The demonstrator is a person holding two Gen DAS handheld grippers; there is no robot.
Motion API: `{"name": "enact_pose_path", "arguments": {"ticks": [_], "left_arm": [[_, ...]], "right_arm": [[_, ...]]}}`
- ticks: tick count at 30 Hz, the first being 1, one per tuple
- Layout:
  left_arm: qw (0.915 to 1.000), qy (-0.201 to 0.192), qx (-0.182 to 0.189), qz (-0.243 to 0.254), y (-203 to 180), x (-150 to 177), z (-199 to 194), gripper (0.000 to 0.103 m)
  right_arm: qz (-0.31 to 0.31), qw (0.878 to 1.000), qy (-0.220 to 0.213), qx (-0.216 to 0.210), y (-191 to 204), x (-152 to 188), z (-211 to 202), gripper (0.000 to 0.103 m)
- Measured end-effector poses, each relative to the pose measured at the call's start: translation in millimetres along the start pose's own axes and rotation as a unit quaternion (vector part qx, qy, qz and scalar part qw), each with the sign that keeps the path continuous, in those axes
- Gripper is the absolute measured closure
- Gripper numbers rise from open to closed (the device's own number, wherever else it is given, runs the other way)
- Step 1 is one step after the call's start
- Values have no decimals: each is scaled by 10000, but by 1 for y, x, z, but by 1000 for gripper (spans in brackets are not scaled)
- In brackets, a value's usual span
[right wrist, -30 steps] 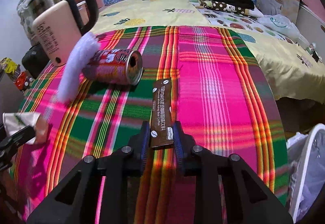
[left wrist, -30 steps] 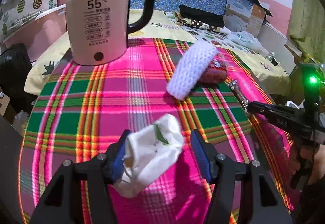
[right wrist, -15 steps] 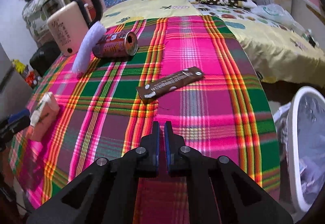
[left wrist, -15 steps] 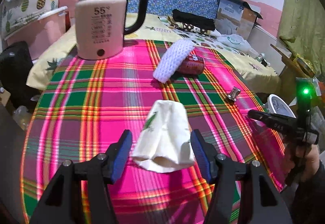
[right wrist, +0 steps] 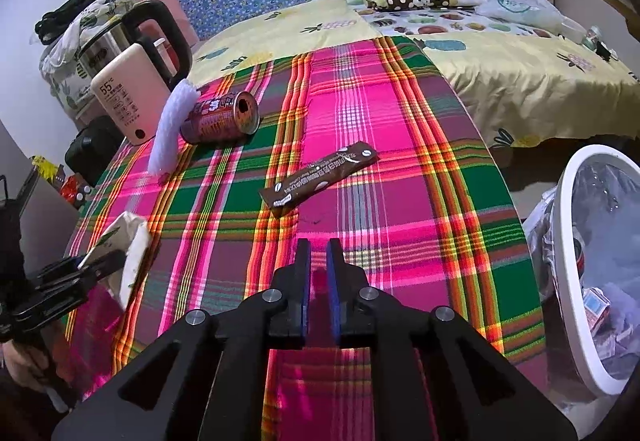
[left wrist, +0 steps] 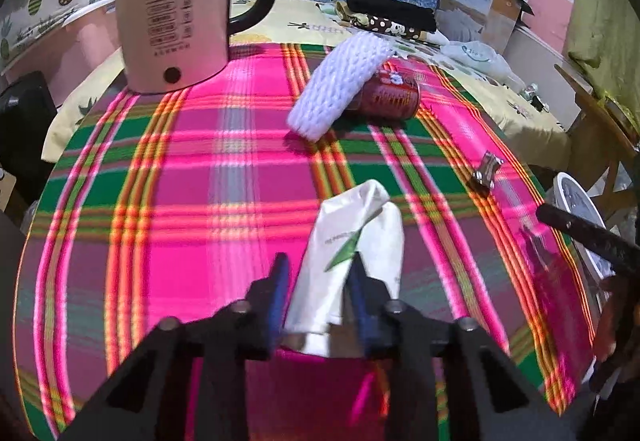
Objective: Collect trash
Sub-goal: 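Carry the paper bag and brown packet over the white bin with both tools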
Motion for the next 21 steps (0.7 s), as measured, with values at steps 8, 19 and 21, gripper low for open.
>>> {"name": "enact_pose_path", "arguments": {"ticks": [8,19,21], "left_arm": [[9998,-150,-90,-138,-27,-34,18,81],[9994,-152,-231,-228,-43,-55,40,81],[9993,-130,-268,-240,-43,-56,43,80]], "right_arm": [[237,9997,-69,-36,-4,-14,12,45],[611,9976,106,301,-7,-43,56,46],[525,9977,120,413,-5,-43,60,47]]}}
Point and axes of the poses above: each gripper's, at about its wrist camera, not at the fingertips, and z roughly the way its jaws point, y to its left, x to its underside, the point moved 2 cm from there along z, roughly the way its jaws point, and after that the axes turned 6 degrees about -x, right-handed, at the moved point
